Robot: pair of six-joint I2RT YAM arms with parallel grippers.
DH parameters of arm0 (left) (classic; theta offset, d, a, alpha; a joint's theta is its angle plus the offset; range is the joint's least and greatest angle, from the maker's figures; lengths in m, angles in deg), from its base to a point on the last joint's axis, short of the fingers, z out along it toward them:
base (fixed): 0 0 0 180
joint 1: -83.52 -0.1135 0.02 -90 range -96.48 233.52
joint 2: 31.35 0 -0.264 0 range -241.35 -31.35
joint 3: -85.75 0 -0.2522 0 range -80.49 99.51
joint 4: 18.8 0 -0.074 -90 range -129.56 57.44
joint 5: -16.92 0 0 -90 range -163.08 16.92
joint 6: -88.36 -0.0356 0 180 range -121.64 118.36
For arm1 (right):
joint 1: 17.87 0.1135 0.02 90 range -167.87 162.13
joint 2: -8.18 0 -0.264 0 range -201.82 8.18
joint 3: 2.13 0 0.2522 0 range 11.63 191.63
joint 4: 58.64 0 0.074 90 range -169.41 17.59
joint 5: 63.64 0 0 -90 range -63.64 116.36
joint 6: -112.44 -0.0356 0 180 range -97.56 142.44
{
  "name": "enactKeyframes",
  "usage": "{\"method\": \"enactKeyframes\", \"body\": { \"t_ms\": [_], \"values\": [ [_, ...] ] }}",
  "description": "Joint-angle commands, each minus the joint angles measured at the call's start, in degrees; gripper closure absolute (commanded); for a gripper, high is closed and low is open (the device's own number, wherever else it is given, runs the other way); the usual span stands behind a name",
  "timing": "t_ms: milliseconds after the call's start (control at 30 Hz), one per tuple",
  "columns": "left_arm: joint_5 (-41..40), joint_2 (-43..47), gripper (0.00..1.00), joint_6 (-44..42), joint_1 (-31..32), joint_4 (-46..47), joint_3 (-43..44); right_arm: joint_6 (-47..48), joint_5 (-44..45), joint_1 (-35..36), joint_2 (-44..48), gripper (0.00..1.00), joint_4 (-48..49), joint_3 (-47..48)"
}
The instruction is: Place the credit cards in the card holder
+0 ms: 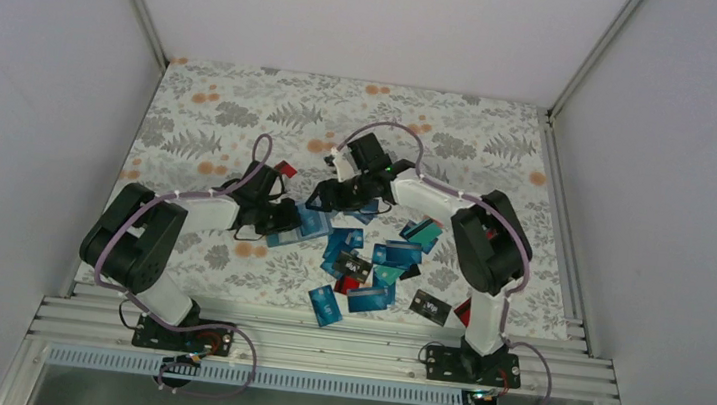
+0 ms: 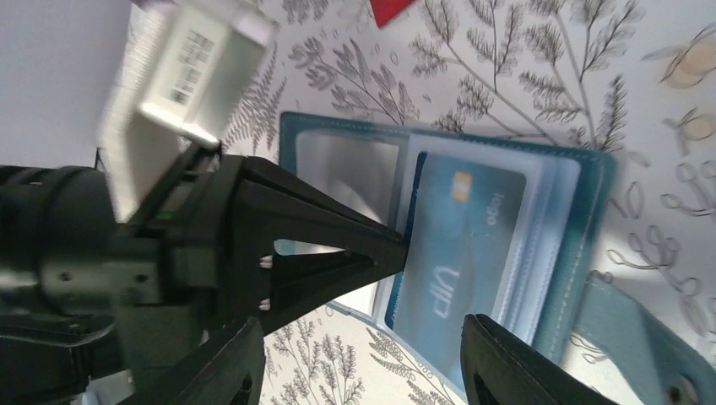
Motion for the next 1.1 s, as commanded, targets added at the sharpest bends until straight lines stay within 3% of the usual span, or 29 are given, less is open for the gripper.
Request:
{"method": "enactKeyframes", "body": {
  "t_ms": [0,1067],
  "values": [
    [-3.04,-2.04,0.98,-0.24,0.53,-1.77,-2.06,-1.35,-2.15,1.14,-4.02,0.42,1.67,-0.15],
    [-3.06,-2.85,0.98,0.29,0.96,-0.67,-2.69,-1.70,0.43,1.23,-6.32,0.43,0.64,-1.15]
  ]
}}
